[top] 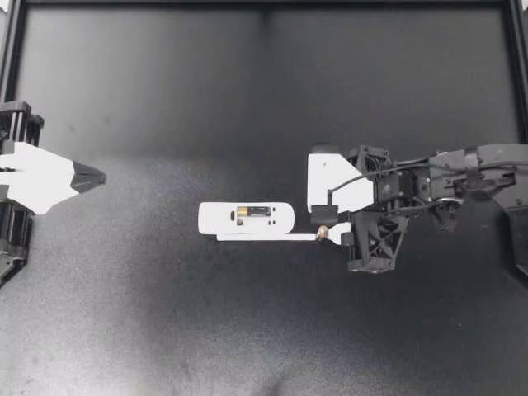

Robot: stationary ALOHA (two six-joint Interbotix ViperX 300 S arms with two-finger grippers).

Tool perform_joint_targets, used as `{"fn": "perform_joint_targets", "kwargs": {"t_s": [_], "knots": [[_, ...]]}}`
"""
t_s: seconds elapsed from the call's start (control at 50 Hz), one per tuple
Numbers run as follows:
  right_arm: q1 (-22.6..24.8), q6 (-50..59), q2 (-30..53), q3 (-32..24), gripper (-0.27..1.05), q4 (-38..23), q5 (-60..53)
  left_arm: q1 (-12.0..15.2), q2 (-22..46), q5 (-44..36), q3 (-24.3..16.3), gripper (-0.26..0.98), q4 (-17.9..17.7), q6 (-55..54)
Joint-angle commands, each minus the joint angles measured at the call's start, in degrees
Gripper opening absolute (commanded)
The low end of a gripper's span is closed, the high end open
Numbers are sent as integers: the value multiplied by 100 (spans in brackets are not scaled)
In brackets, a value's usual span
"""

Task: Place the battery into the slot of the remote controller.

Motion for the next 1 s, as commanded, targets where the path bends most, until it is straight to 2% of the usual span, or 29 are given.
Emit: {"fn": "perform_joint_targets", "kwargs": {"t_s": [0.0,0.72,0.82,0.98], "knots": [[-35,-18,18,-141,51,-9,-18,9,62,-53,-62,-15,0,-9],[-35,0,659,-299,50,0,-62,9,44,-53,-9,-15,-9,-9],[-35,0,712,-299,48,0,-70,9,44,-53,0,-15,-9,-9],[-26,0,747,-334,34,0,-70,9,44,-53,0,-15,-9,-9]]}}
